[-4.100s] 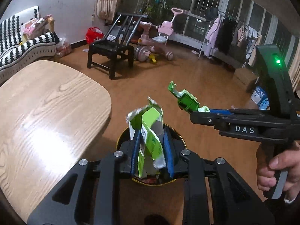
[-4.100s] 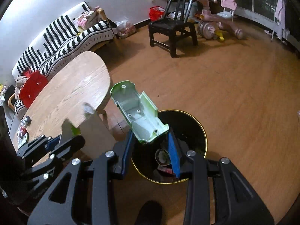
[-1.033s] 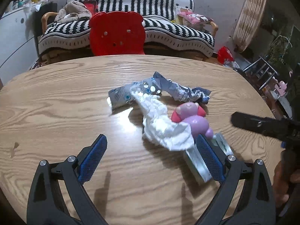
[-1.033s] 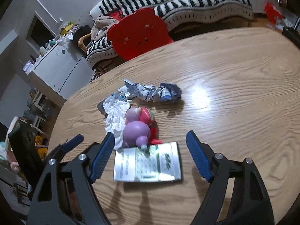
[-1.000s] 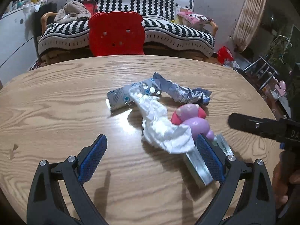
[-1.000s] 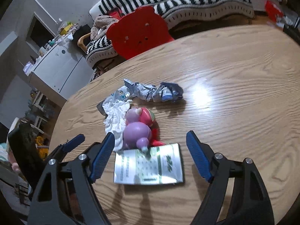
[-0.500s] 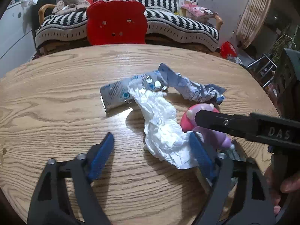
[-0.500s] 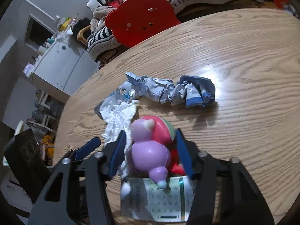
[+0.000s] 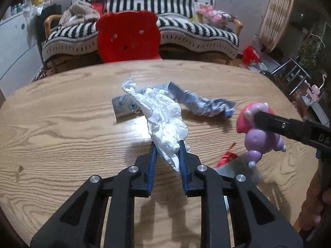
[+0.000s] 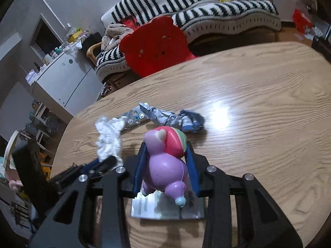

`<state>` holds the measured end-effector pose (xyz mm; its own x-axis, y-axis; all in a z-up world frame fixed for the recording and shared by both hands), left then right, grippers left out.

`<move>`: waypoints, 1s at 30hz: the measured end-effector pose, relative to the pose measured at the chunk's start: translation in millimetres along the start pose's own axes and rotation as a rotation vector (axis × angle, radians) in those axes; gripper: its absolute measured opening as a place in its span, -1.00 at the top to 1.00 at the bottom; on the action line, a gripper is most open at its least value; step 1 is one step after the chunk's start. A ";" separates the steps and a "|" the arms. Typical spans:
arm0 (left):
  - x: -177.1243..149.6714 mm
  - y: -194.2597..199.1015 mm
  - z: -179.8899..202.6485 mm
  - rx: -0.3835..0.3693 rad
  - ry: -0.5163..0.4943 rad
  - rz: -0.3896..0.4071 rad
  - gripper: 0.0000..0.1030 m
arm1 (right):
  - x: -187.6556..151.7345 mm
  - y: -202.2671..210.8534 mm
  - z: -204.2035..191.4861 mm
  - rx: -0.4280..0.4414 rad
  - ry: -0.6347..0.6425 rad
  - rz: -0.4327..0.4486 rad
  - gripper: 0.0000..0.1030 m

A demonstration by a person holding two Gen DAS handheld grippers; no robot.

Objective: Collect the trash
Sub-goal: 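Carry the tissue and toy to the black bin and open both tools over it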

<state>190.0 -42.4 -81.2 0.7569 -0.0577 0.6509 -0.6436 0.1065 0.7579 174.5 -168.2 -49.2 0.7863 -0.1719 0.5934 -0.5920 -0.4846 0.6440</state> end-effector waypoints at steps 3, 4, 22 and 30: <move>0.3 21.1 16.0 -0.021 -0.019 0.026 0.61 | -5.0 22.3 5.9 -0.038 0.031 0.015 0.29; -0.2 27.1 24.1 -0.035 -0.028 0.031 0.61 | -8.2 33.3 10.5 -0.055 0.041 0.021 0.29; -83.3 108.2 329.6 -0.400 -0.433 0.055 0.62 | -92.6 296.4 221.8 -0.414 -0.135 0.204 0.29; -160.1 127.6 463.7 -0.575 -0.603 0.009 0.62 | -171.5 405.8 325.1 -0.539 -0.327 0.258 0.29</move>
<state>-65.8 -479.9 -68.6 0.4560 -0.5590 0.6925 -0.3678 0.5902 0.7186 -143.1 -614.2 -46.6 0.5713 -0.5160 0.6383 -0.7064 0.0868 0.7025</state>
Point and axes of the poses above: each gripper's, at about its wrist camera, not at the fingertips, and y roughly against the way its jaws point, z to its right, x to its top, the point moved 10 cm from there along -y, roughly the way its jaws point, and after that the axes turned 7 degrees about x, right-handed, at the moved point
